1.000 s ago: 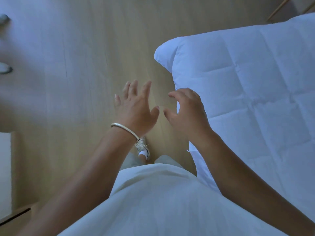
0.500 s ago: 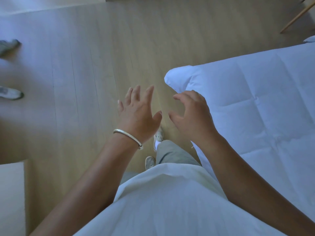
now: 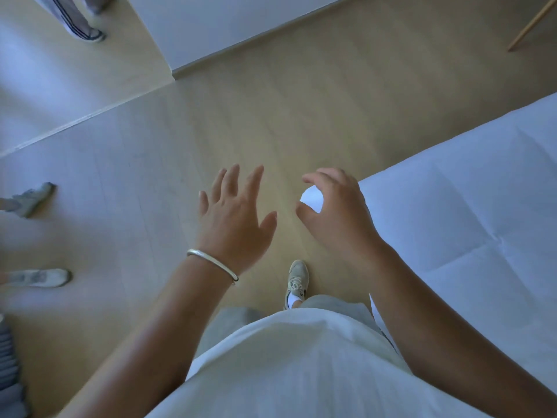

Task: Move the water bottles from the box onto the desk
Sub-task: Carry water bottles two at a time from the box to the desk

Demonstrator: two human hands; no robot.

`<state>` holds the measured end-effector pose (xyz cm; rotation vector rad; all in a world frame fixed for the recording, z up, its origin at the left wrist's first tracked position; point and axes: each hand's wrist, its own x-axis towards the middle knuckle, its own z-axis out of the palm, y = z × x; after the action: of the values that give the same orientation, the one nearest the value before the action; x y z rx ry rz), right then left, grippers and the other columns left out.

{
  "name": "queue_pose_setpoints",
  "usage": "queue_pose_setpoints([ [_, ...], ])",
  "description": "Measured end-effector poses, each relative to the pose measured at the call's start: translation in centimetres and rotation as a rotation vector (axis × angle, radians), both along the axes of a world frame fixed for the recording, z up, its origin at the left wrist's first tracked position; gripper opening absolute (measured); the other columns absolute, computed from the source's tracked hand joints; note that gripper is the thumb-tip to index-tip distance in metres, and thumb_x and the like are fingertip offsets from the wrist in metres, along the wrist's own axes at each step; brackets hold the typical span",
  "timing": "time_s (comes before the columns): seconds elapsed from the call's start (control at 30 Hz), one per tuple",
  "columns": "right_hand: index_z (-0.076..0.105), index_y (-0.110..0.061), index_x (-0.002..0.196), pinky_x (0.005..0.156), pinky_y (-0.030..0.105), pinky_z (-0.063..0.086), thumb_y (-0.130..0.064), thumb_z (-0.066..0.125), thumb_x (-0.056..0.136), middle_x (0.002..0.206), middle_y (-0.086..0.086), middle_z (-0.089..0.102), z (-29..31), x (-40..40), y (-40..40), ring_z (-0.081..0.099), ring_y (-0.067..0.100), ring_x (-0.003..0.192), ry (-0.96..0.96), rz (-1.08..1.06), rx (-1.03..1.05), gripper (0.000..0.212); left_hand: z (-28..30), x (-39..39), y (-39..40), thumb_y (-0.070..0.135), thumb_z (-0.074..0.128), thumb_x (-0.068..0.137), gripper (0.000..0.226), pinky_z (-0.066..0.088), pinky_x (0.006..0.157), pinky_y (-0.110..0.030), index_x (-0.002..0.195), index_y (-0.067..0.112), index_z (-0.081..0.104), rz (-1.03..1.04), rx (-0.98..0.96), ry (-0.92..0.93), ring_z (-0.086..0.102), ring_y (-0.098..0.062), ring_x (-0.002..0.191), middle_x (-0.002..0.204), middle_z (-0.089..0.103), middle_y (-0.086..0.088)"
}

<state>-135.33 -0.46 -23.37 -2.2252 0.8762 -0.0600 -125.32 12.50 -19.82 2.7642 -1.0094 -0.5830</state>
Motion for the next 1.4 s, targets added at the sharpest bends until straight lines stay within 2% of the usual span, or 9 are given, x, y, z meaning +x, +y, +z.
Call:
queue_pose_setpoints([
  [0.2,0.059,-0.017,0.132,0.113,0.037,0.031,-0.032,0.066,0.089,0.140,0.004,0.050,1.0,3.6,-6.0,0.039,0.022,0.135,-0.013,-0.126,-0.039,0.046,0.3,4.7,-7.7,0.045,0.052,0.095,0.075,0.011,0.121,-0.051,0.156,0.031,0.010,-0.157,-0.019,-0.002,0.004,-0.024,0.152,0.164,0.011,-0.008],
  [0.37,0.057,-0.019,0.133,0.114,0.033,0.027,-0.033,0.064,0.090,0.140,0.002,0.050,1.1,5.4,-9.9,0.036,0.019,0.136,0.032,-0.233,-0.063,0.046,-0.3,8.5,-13.3,0.045,0.053,0.094,0.076,0.012,0.121,-0.052,0.156,0.030,0.012,-0.265,-0.027,0.026,0.005,-0.025,0.152,0.164,0.012,-0.009],
  [0.53,0.057,-0.020,0.132,0.113,0.036,0.030,-0.033,0.064,0.089,0.137,-0.001,0.051,0.5,8.3,-14.4,0.038,0.018,0.134,0.086,-0.366,-0.068,0.046,-1.2,13.1,-20.0,0.043,0.053,0.094,0.076,0.011,0.121,-0.051,0.156,0.031,0.011,-0.378,-0.049,0.074,0.003,-0.024,0.152,0.164,0.010,-0.008],
  [0.7,0.057,-0.018,0.134,0.113,0.031,0.028,-0.032,0.064,0.089,0.135,0.001,0.051,1.6,14.7,-20.6,0.039,0.018,0.132,0.124,-0.472,-0.115,0.047,-0.7,20.5,-28.2,0.045,0.051,0.094,0.076,0.009,0.121,-0.052,0.156,0.031,0.009,-0.461,-0.096,0.082,0.002,-0.024,0.152,0.164,0.008,-0.008],
  [1.0,0.057,-0.021,0.131,0.112,0.033,0.031,-0.033,0.065,0.088,0.134,-0.004,0.051,4.2,25.1,-29.9,0.041,0.015,0.130,0.114,-0.610,-0.149,0.045,1.5,31.4,-39.5,0.047,0.046,0.097,0.074,0.007,0.122,-0.052,0.156,0.032,0.004,-0.595,-0.139,0.107,-0.004,-0.023,0.152,0.165,0.003,-0.006],
  [1.4,0.056,-0.022,0.133,0.114,0.034,0.030,-0.033,0.064,0.088,0.136,-0.006,0.050,4.0,27.2,-41.5,0.037,0.013,0.132,0.086,-0.796,-0.136,0.047,2.4,35.3,-53.7,0.046,0.046,0.097,0.074,0.005,0.122,-0.050,0.156,0.033,0.002,-0.714,-0.143,0.129,-0.006,-0.022,0.152,0.165,0.002,-0.005],
])
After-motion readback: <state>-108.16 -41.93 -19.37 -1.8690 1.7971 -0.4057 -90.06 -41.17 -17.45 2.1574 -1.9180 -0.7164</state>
